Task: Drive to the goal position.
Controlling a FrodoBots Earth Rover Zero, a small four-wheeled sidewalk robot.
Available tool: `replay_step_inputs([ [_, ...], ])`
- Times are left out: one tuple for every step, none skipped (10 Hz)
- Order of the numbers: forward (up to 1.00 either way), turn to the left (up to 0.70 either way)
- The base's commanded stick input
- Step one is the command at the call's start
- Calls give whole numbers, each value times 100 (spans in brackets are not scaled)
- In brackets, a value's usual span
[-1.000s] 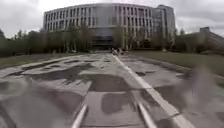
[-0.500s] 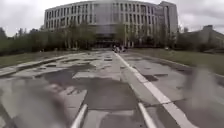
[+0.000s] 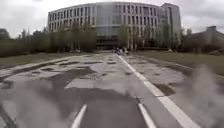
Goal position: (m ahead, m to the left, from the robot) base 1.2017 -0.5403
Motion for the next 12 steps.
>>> replay_step_inputs([
  [100,0],
  [100,0],
  [100,0],
  [100,0],
  [100,0],
  [100,0],
  [100,0],
  [100,0],
  [100,0],
  [100,0],
  [100,0],
  [100,0],
])
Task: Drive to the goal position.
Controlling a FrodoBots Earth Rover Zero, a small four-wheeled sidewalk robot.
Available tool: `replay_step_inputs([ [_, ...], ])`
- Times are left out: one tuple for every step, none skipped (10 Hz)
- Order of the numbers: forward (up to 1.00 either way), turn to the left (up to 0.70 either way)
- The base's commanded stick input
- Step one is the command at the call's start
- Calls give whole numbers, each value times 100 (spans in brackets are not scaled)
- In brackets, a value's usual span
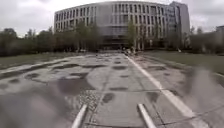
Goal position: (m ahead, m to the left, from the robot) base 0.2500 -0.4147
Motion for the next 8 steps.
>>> replay_step_inputs([
  [100,0],
  [100,0],
  [100,0],
  [100,0],
  [100,0],
  [100,0],
  [100,0],
  [100,0],
])
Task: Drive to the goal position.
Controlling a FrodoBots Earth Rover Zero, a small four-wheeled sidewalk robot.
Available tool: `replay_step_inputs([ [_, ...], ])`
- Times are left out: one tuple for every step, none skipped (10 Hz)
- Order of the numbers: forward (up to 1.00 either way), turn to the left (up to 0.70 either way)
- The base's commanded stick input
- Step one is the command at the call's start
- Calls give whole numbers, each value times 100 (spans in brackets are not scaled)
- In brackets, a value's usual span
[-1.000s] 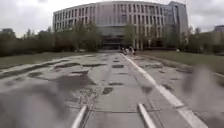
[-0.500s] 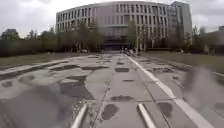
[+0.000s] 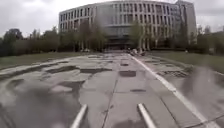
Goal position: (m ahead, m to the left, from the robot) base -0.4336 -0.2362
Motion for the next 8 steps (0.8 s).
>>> replay_step_inputs([
  [100,0],
  [100,0],
  [100,0],
  [100,0],
  [100,0],
  [100,0],
  [100,0],
  [100,0],
])
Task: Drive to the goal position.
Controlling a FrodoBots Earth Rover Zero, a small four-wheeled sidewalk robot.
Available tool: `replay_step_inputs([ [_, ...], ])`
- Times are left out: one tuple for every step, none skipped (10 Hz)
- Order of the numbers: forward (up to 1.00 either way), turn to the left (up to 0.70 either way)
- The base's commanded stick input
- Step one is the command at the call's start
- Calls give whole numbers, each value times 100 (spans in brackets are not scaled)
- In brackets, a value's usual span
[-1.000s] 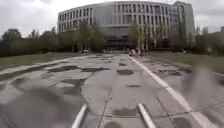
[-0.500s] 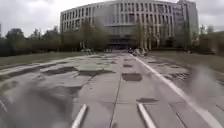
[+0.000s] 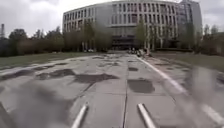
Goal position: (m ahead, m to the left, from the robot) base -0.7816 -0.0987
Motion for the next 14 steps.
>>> replay_step_inputs([
  [100,0],
  [100,0],
  [100,-5],
  [100,-27],
  [100,-27],
  [100,-27],
  [100,-27],
  [100,-27],
  [100,-27],
  [100,-27],
  [100,-27],
  [100,-19],
  [100,-1],
  [82,8],
])
